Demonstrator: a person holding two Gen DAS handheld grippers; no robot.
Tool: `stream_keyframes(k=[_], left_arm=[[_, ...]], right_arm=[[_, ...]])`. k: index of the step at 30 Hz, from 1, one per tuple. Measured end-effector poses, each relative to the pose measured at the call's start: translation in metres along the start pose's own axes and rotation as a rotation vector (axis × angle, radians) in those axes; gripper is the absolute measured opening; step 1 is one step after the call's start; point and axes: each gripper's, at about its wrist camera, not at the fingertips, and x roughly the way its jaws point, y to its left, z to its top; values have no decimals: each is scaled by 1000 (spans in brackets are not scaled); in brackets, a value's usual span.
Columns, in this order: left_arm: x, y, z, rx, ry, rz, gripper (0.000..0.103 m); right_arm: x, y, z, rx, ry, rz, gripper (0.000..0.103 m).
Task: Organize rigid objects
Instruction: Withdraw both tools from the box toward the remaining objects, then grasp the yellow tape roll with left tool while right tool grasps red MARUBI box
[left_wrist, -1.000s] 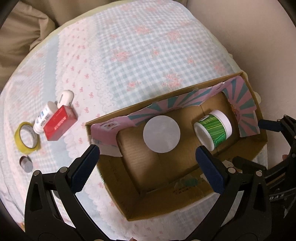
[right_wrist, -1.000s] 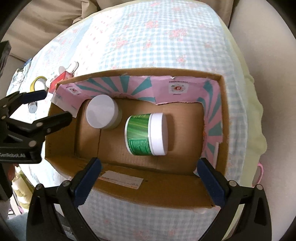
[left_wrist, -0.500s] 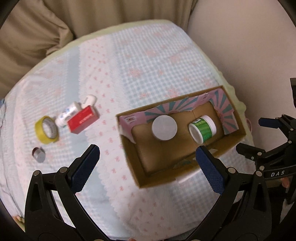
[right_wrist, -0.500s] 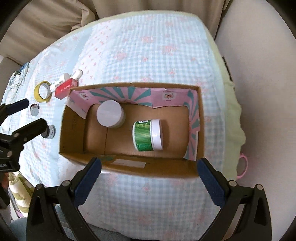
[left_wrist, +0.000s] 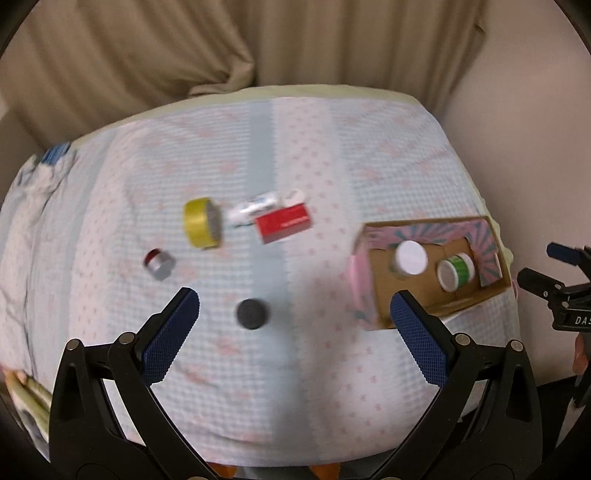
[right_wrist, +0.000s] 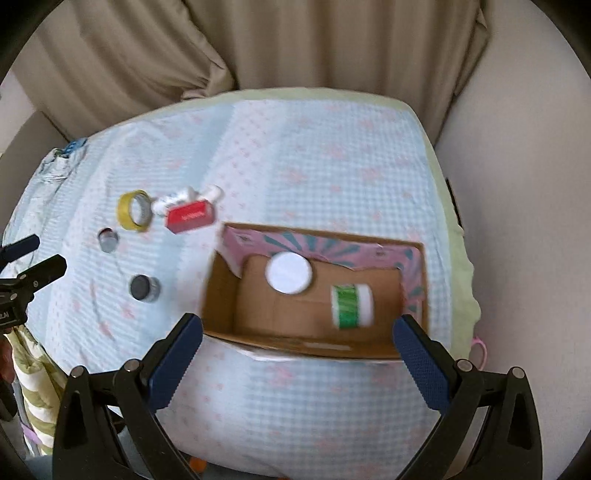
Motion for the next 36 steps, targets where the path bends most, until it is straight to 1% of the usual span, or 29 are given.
stream_keyframes(k=[2,5,8,11,17,20,23,26,29,32,36], left_arm=[[-4,33,-3,-23,-5,-9,103],[-4,74,-4,-32,7,-13,103],[0,116,-5,-47,14,-18,103],[9,158,-6,-69,24,-23,103],[48,231,1,-73,77,-32,103],[68,246,13,-66,96,-47,103],[97,252,31,-41,122,-61,103],[125,249,46,-29,148,-86,103],[146,241,61,-29,163,-115,103],[171,230,75,-36,181,-136,103],[203,218,88,-38,212,-170,103]], right_arm=[[-3,21,3,0,-8,10,103],[-5,56,7,3,-12,25,103],[-2,91,12,35,-7,44,103],[11,126,21,60,10,78,103],[45,194,48,44,28,93,103],[70,222,65,24,41,92,103],[97,243,86,-32,44,82,103],[118,256,106,-91,50,71,103],[139,259,126,-141,69,70,103],[162,259,142,-236,85,86,103],[204,260,150,-456,151,82,103]])
